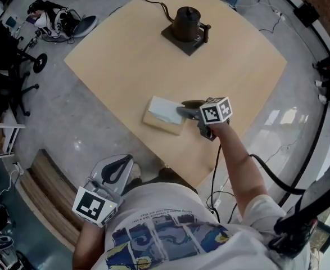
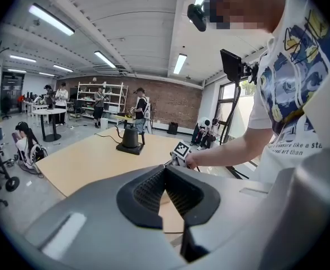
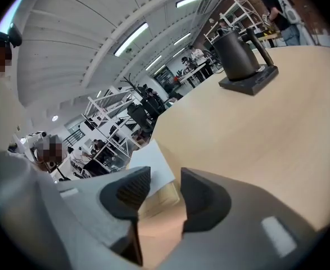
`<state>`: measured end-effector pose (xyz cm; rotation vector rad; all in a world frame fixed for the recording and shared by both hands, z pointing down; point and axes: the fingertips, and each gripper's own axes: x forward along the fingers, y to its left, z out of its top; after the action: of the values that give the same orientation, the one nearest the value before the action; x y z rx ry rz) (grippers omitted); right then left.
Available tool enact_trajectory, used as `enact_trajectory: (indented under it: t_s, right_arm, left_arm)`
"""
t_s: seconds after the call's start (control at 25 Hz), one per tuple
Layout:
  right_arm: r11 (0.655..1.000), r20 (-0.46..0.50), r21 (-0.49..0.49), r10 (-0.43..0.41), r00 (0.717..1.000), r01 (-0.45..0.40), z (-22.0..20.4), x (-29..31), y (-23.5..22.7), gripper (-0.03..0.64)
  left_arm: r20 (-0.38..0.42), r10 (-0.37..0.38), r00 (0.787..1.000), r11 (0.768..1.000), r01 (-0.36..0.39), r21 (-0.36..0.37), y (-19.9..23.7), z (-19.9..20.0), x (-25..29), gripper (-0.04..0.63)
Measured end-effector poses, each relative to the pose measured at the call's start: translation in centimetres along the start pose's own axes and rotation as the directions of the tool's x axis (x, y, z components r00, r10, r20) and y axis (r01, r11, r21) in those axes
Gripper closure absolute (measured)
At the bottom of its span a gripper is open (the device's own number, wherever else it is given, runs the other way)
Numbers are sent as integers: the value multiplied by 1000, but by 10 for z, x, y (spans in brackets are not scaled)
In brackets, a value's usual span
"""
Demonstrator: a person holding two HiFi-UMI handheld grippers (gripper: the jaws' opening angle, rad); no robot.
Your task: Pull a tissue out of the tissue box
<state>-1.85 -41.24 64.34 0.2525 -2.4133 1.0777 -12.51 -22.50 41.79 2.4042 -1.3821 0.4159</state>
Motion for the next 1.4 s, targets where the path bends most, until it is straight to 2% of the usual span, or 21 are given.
enact_trajectory:
  t_s: [0.2,0.52,0.84,1.08,1.4]
  right_arm:
    - [996,-13,-75,-49,999,48,0,-4,0,487]
    - [970,15,-187,-154,988,154,7,-11,9,611]
    - [938,44,-271,-210,977,214,11,-15,31,614]
    - [881,63,-377,-284,957,287,12,-19,52,614]
    - [820,111,-442,-352,929,364,12,-26,85,614]
  left_arm:
    - [0,-7,1000,1000,7,-4,0,-1,3,592]
    - [7,-27,1000,1000,27,4,5,2,2,592]
    - [27,-66,997,998,66,17,12,4,-2,592]
    - [51,-101,994,995,100,30,13,6,-9,592]
    - [69,-155,985,987,152,51,15,5,-22,592]
